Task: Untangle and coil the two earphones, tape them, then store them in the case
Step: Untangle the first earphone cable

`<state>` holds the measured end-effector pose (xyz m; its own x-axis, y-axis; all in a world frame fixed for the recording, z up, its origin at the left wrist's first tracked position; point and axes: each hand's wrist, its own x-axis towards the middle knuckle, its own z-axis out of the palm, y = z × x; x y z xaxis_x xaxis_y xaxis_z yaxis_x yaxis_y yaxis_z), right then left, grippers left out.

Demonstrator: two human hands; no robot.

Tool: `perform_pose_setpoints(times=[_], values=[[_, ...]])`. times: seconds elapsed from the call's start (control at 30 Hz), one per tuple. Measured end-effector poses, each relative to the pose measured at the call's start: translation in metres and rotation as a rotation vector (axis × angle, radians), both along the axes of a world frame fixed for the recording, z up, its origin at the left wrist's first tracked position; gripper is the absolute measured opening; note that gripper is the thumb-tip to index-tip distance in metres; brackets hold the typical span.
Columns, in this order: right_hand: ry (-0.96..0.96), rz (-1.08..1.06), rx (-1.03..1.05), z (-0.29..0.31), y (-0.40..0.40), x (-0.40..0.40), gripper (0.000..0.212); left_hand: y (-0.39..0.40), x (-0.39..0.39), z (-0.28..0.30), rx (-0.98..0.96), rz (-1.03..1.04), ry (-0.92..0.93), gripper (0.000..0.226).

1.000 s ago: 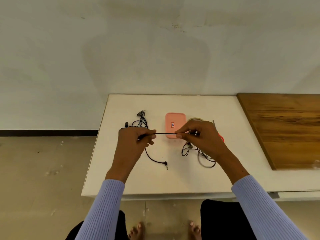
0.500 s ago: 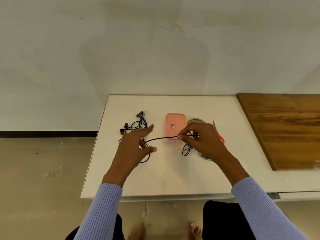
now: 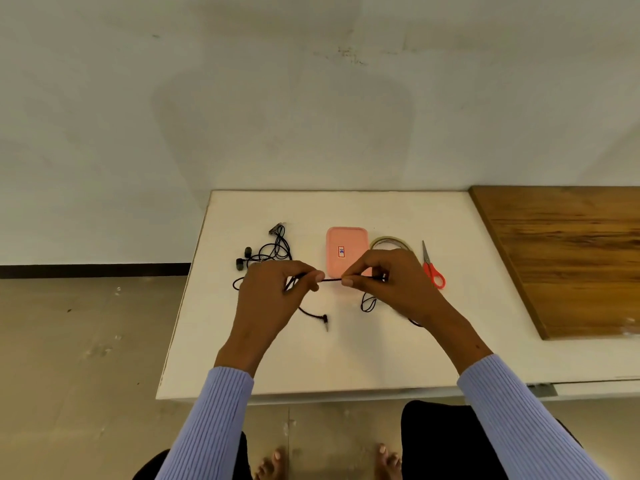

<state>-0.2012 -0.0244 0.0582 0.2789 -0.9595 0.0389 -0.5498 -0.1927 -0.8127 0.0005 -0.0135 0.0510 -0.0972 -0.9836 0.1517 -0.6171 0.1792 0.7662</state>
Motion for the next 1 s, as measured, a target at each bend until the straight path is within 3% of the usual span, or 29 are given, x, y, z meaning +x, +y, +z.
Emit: perform_pose_setpoints(times=[0.27,0.33,0.4,0.5,0.6,0.8,1.0], values=[[0.027,-0.063,0.003,0.007,-0.007,-0.034,0.010,0.000,0.016,0.003,0.030,0.178,0.095,0.018],[0.042,-0.096,-0.007,0.005,-0.005,-0.034,0.009,0.003,0.016,0.002,0.067,0.202,0.022,0.011],[0.111,-0.109,-0.031,0.002,-0.004,-0.029,0.011,0.007,0.010,0.003,0.082,0.207,-0.126,0.032],[0.202,-0.118,-0.065,-0.003,-0.003,-0.023,0.007,0.010,-0.009,0.012,0.089,0.058,-0.387,0.048],[0.228,-0.104,-0.067,-0.004,-0.003,-0.019,0.000,0.014,-0.030,0.014,0.085,-0.084,-0.421,0.057],[0.090,-0.019,-0.066,-0.007,0.001,-0.004,0.009,0.007,-0.034,0.001,-0.154,-0.090,-0.298,0.016],[-0.010,-0.015,-0.026,-0.004,-0.001,-0.009,0.007,0.001,-0.020,0.002,-0.120,0.032,-0.142,0.008]])
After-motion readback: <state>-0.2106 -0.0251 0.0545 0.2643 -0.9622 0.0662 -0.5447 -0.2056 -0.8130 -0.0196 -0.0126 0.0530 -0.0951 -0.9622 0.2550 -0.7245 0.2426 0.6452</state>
